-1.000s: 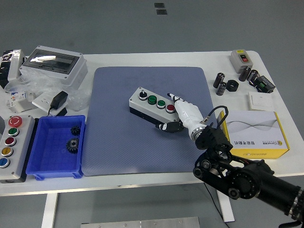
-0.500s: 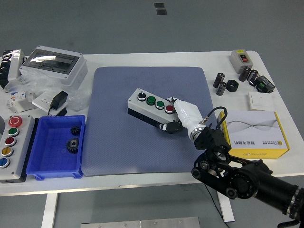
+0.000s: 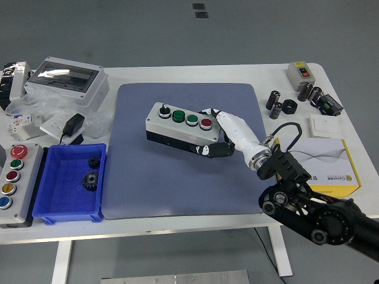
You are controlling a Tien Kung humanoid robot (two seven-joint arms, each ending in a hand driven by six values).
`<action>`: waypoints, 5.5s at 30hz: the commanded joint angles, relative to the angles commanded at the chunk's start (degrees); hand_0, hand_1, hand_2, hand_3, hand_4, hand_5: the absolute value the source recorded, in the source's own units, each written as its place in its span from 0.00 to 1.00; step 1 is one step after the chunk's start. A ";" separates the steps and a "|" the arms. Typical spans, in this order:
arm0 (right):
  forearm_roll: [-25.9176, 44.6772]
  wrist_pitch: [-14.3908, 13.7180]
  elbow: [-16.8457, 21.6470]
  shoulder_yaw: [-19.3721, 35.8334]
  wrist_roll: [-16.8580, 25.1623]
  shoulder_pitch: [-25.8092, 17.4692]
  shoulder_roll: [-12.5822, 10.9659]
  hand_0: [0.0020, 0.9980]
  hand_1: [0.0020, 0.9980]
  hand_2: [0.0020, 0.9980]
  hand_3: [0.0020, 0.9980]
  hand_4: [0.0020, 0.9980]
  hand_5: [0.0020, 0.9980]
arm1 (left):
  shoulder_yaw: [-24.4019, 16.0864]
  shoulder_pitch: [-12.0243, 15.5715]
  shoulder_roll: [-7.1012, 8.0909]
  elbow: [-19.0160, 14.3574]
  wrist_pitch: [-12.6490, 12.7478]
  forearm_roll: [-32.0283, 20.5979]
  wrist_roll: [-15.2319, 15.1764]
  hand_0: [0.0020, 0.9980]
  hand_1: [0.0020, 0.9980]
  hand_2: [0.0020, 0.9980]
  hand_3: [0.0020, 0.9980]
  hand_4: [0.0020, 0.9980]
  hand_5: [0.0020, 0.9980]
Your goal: Pick up the button,place it on the desk,press the button,press the button
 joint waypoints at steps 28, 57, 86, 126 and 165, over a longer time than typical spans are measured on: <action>-12.52 -1.36 -10.12 -10.02 10.85 2.08 -2.02 0.42 0.40 0.37 0.40 0.16 0.00 | -0.09 -0.02 -0.14 0.00 -0.05 0.45 -0.02 0.61 0.60 0.55 0.61 0.62 0.25; -7.19 4.28 -7.23 -6.76 10.84 0.18 -3.83 0.85 0.81 0.87 0.93 0.46 0.00 | -0.22 -0.03 0.13 0.00 -0.19 1.18 -0.11 0.60 0.60 0.55 0.61 0.62 0.25; -3.43 6.01 0.72 -6.30 10.83 -0.45 -10.59 0.87 0.86 0.92 0.99 0.55 0.00 | 0.30 -0.14 0.30 0.00 -0.99 1.75 -0.34 0.60 0.60 0.55 0.61 0.61 0.24; -1.14 11.95 2.36 -4.74 10.58 0.11 -11.87 1.00 0.99 1.00 1.00 0.66 0.06 | 0.13 -0.04 0.52 0.00 -1.85 3.26 -0.28 0.60 0.60 0.54 0.60 0.59 0.21; 7.78 26.67 22.59 13.16 -9.15 -3.85 -26.45 1.00 1.00 1.00 1.00 0.74 0.18 | -0.19 0.22 0.57 0.00 -1.71 3.72 -0.18 0.60 0.60 0.53 0.60 0.58 0.21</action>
